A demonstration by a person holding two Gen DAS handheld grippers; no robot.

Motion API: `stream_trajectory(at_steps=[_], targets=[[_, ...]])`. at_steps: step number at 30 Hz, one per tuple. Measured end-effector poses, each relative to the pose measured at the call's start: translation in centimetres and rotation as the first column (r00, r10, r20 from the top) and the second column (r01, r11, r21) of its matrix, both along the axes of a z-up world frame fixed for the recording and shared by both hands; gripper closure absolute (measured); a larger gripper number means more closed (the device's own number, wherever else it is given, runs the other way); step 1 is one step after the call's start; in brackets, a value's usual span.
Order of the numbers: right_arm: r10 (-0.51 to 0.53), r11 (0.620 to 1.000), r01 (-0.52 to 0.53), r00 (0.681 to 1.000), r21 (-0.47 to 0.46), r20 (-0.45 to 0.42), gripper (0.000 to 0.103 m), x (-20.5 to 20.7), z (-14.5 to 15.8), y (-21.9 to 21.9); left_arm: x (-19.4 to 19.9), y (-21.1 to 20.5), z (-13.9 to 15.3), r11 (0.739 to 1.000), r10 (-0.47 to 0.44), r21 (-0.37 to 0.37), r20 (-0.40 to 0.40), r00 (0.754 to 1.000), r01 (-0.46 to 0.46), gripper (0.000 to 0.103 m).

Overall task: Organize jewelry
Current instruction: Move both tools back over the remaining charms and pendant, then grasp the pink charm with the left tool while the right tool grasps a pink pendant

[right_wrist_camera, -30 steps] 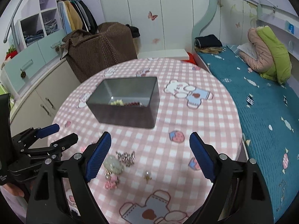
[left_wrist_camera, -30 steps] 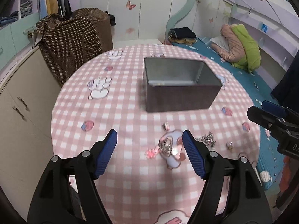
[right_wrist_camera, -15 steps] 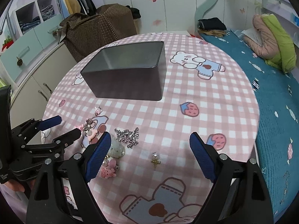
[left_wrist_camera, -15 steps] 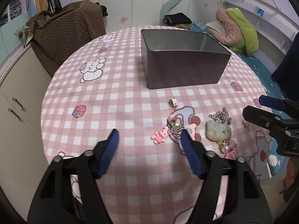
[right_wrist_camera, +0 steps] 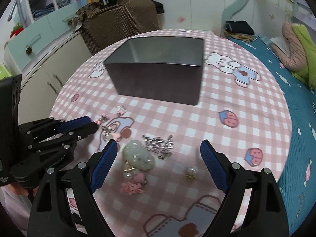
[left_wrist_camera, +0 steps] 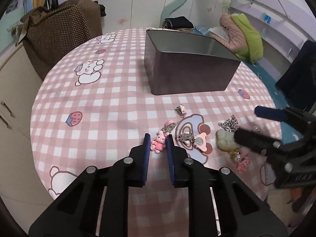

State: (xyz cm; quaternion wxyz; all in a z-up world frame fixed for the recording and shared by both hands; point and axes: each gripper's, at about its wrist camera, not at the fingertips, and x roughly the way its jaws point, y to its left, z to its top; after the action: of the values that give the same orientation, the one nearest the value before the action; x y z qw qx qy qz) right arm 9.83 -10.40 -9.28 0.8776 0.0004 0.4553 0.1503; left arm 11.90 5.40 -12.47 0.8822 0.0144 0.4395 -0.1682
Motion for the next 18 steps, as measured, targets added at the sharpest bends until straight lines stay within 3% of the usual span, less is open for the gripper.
stream_trajectory(at_steps=[5, 13, 18], targets=[[0.065, 0.997, -0.065, 0.998, -0.035, 0.008, 0.023, 0.0, -0.2, 2.4, 0.1, 1.0, 0.2, 0.999, 0.032, -0.039, 0.000, 0.999, -0.032, 0.086], [0.154, 0.985, -0.155, 0.988, -0.075, -0.016, 0.048, 0.2, -1.3, 5.7, -0.4, 3.3, 0.0, 0.993, 0.100, -0.067, 0.012, 0.995, -0.099, 0.086], [0.150, 0.985, -0.151, 0.989, -0.089, -0.015, 0.056, 0.6, -1.5, 6.1, -0.7, 4.3, 0.0, 0.989, 0.117, -0.089, 0.013, 0.993, -0.115, 0.086]])
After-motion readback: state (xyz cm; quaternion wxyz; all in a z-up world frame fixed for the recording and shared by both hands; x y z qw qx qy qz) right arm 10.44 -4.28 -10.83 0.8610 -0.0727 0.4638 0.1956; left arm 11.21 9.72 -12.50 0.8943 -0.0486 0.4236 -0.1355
